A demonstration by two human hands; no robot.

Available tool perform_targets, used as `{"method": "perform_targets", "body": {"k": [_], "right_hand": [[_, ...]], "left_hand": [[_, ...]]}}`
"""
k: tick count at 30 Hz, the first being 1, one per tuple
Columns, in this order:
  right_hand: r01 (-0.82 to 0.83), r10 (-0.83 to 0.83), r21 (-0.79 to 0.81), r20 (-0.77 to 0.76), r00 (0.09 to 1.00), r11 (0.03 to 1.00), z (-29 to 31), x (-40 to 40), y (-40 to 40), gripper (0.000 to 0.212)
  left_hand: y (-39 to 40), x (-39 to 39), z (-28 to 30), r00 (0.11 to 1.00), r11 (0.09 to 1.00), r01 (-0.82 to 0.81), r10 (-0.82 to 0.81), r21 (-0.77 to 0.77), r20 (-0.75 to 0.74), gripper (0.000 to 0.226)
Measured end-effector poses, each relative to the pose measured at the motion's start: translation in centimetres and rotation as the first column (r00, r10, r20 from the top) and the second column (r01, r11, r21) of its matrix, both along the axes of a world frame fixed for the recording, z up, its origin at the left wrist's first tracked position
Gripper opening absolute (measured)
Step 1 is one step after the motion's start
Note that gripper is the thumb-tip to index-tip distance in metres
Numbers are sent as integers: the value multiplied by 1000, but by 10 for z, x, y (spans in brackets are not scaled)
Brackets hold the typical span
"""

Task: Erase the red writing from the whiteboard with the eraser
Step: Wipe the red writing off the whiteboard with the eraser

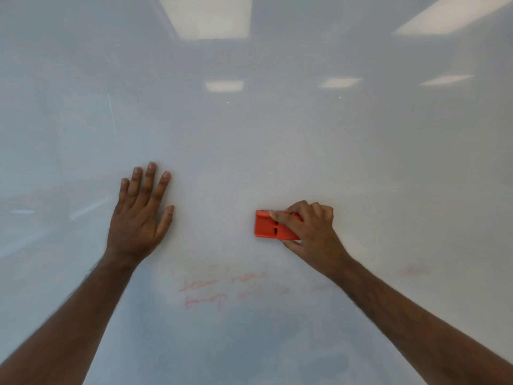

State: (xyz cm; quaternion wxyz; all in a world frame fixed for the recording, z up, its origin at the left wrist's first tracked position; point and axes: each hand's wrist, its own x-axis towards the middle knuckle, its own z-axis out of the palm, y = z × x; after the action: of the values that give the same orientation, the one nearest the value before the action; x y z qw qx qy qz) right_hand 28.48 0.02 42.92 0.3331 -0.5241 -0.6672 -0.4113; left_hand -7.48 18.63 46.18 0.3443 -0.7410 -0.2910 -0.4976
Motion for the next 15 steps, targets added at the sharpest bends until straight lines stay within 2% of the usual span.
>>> {"method": "perform_targets", "body": {"k": [5,9,11,15], "right_hand": [[-39,49,-64,154,987,997,-32,-34,14,58],[-7,47,-159,252,967,987,-74,-23,5,68],[10,47,-198,278,959,980,-90,-8,-5,71],[32,12,-175,250,968,984,-89,16,-19,74]], "left_hand": [[6,-5,-8,1000,1000,9,-9,18,7,70],[12,-12,-12,1000,999,27,-27,39,-14,70],[16,-20,-15,999,998,38,-37,46,-39,70],[23,-33,-21,997,997,38,-33,68,-73,70]]}}
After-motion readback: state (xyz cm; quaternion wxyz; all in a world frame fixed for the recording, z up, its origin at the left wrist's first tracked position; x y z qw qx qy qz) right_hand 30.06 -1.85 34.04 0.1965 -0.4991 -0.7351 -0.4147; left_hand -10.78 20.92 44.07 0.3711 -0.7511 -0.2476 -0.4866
